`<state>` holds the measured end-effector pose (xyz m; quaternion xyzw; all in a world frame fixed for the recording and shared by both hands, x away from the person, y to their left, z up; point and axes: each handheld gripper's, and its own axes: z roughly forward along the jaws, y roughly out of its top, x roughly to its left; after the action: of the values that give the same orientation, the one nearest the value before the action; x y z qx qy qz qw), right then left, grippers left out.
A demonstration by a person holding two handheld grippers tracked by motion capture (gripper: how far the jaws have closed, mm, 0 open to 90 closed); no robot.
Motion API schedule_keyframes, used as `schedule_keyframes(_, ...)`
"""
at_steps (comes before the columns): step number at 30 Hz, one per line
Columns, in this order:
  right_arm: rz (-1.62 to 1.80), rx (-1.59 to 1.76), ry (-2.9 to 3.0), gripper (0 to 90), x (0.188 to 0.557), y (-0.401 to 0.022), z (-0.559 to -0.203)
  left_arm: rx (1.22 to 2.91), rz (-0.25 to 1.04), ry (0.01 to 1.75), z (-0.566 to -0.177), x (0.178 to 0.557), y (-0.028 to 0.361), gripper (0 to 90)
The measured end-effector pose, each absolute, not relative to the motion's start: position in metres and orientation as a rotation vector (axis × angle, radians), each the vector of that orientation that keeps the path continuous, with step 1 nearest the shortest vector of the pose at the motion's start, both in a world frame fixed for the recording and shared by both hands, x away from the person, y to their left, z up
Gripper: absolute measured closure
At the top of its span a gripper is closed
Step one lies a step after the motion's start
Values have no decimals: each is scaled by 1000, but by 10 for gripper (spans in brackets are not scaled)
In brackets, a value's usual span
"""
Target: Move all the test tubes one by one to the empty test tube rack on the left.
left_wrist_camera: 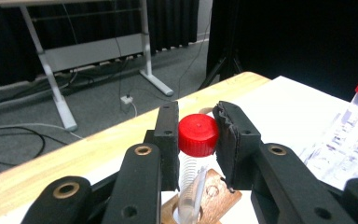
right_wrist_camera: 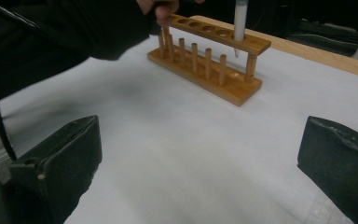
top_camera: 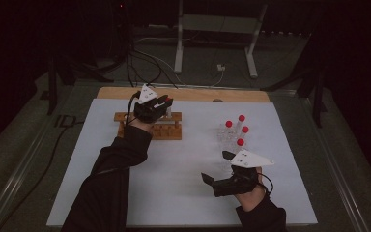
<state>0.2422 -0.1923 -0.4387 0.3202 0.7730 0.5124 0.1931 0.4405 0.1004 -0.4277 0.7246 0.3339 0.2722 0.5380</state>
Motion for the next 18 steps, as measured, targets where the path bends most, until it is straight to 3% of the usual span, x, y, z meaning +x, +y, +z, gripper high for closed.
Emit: schedule_keyframes(18, 1447, 883, 2181, 0, 241, -193, -439, 1758, 605, 841, -455, 445, 99, 720)
